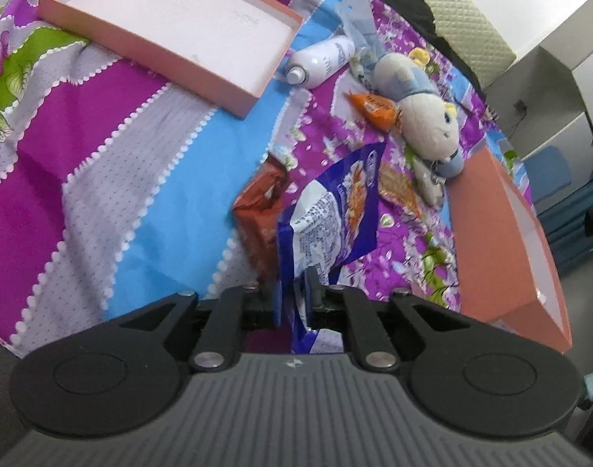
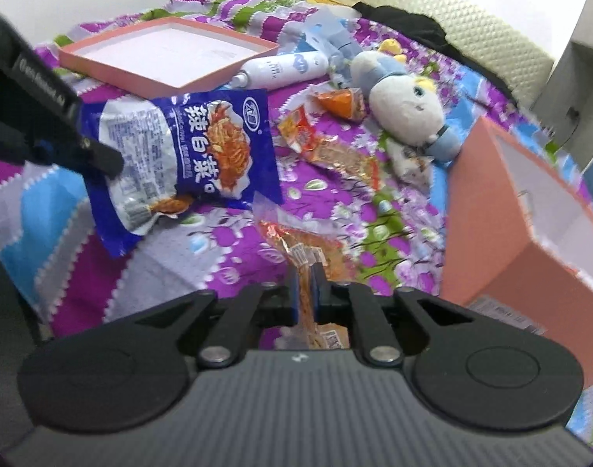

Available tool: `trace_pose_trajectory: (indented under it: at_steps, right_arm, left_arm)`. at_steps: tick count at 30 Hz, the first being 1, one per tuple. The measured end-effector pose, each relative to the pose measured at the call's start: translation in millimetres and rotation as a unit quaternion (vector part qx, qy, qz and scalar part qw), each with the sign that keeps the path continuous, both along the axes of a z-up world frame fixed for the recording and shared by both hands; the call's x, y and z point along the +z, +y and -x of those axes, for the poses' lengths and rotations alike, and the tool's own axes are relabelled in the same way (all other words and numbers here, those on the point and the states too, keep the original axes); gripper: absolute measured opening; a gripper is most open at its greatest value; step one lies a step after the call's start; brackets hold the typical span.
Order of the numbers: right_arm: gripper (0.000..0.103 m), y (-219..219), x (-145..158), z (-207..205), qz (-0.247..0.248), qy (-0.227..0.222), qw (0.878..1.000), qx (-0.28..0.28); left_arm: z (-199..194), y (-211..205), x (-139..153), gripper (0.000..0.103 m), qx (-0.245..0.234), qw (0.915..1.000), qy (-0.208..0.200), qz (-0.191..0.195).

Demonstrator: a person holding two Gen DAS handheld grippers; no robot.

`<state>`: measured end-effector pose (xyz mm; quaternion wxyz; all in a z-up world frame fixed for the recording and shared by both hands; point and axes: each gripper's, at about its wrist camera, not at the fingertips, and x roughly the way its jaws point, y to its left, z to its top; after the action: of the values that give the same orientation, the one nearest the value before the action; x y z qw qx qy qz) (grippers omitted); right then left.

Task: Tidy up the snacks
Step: 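Lift the blue bag with the left tool while the right lifts the pastry pack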

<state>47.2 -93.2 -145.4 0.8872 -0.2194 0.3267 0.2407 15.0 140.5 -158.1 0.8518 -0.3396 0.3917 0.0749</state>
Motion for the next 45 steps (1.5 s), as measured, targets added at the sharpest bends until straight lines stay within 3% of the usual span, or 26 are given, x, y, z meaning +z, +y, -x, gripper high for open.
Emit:
trace_pose_trajectory:
  at_steps: [1,2,3,4,5,7,8,9,13,17,19,23,27,36,38,45]
  right_arm:
    - [0.014,-2,1,0,-0.010,0.003,1.000,0.001]
    - [0.016,-4,1,-1,-0.019,0.006,1.000,0.002]
    - [0.025,-6,1,-2,-0.030,0.011,0.999,0.003]
    - [0.040,-9,1,-3,-0.041,0.016,0.999,0.002]
    - [0.048,-12,1,-3,-0.053,0.019,0.998,-0.002]
    - [0.071,-18,3,-4,-0.074,0.019,0.997,-0.008]
    - [0.074,-20,4,-5,-0.081,0.017,0.997,-0.008]
    - [0.079,-22,5,-6,-0.086,0.015,0.996,-0.009]
    - [0.080,-31,2,-16,-0.096,0.020,0.995,-0.014]
    - [0.081,-36,-3,-28,-0.089,0.028,0.996,-0.002]
    - [0.090,-41,-8,-34,-0.095,0.041,0.995,0.004]
    - [0.090,-42,-22,-47,-0.089,0.081,0.993,0.015]
    - [0.090,-40,-30,-53,-0.070,0.092,0.993,0.020]
    - [0.092,-41,-38,-58,-0.068,0.110,0.991,0.032]
    - [0.092,-39,-37,-56,-0.060,0.110,0.992,0.034]
    - [0.061,-35,-28,-47,-0.051,0.111,0.992,0.040]
  left_arm:
    - [0,1,0,0.023,-0.006,1.0000,0.004,-0.001]
    - [-1,2,0,0.036,-0.013,0.9998,0.011,-0.006]
    - [-2,2,2,0.047,-0.021,0.9996,0.015,-0.014]
    - [-3,2,4,0.068,-0.029,0.9991,0.019,-0.026]
    - [-3,2,6,0.080,-0.037,0.9983,0.019,-0.040]
    - [-2,2,10,0.086,-0.055,0.9962,0.018,-0.064]
    - [-3,2,12,0.087,-0.072,0.9947,0.019,-0.072]
    - [-5,2,13,0.087,-0.085,0.9931,0.018,-0.078]
    - [-12,2,15,0.088,-0.123,0.9860,0.015,-0.112]
    - [-25,-1,18,0.090,-0.150,0.9829,0.006,-0.107]
    - [-32,-7,17,0.091,-0.170,0.9796,0.003,-0.107]
    - [-44,-27,13,0.090,-0.183,0.9722,0.006,-0.146]
    - [-49,-43,10,0.088,-0.197,0.9634,0.011,-0.182]
    - [-53,-57,6,0.069,-0.201,0.9499,0.017,-0.239]
    - [-52,-58,6,0.055,-0.200,0.9461,0.017,-0.254]
    - [-53,-61,14,0.035,-0.194,0.9485,0.011,-0.250]
